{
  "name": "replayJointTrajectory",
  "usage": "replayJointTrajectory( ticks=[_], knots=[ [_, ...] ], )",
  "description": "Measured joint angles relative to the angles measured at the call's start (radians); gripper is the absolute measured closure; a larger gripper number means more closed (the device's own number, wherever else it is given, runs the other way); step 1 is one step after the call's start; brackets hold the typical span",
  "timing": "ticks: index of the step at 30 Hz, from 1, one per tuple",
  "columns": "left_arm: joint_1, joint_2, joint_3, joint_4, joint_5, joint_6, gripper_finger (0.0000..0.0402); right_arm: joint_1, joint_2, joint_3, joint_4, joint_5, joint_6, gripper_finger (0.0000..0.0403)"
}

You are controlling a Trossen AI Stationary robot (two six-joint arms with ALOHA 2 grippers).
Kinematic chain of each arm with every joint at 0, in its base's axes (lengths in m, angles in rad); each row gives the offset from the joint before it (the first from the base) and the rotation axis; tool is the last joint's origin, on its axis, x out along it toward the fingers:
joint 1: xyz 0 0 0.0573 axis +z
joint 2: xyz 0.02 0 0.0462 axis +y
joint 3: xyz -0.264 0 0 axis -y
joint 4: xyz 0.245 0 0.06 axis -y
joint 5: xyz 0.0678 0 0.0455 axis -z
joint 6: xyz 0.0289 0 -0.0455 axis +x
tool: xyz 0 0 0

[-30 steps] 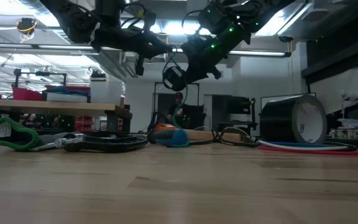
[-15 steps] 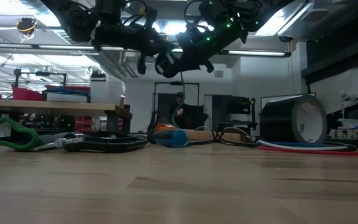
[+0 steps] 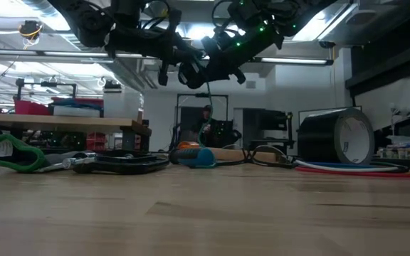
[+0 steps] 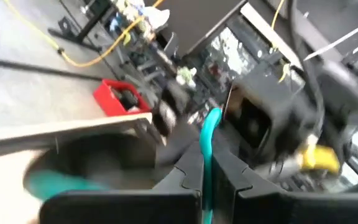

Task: Coil cords
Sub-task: Coil the green wire onto the spool

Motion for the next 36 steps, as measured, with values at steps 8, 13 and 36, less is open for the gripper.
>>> replayJointTrajectory(
  ticks=[8, 13, 36],
  knots=[
    [0.037, 0.000, 0.031, 0.001, -0.007, 0.022, 0.0401, 0.000, 0.000, 0.000, -0.132, -0.015, -0.003, 0.0402],
    [0.045, 0.000, 0.033, -0.027, -0.007, 0.045, 0.0401, 0.000, 0.000, 0.000, -0.142, -0.103, -0.004, 0.0402],
    [0.000, 0.000, 0.051, -0.083, -0.006, 0.049, 0.0401, 0.000, 0.107, 0.001, 0.021, -0.073, 0.081, 0.0402]
  ],
)
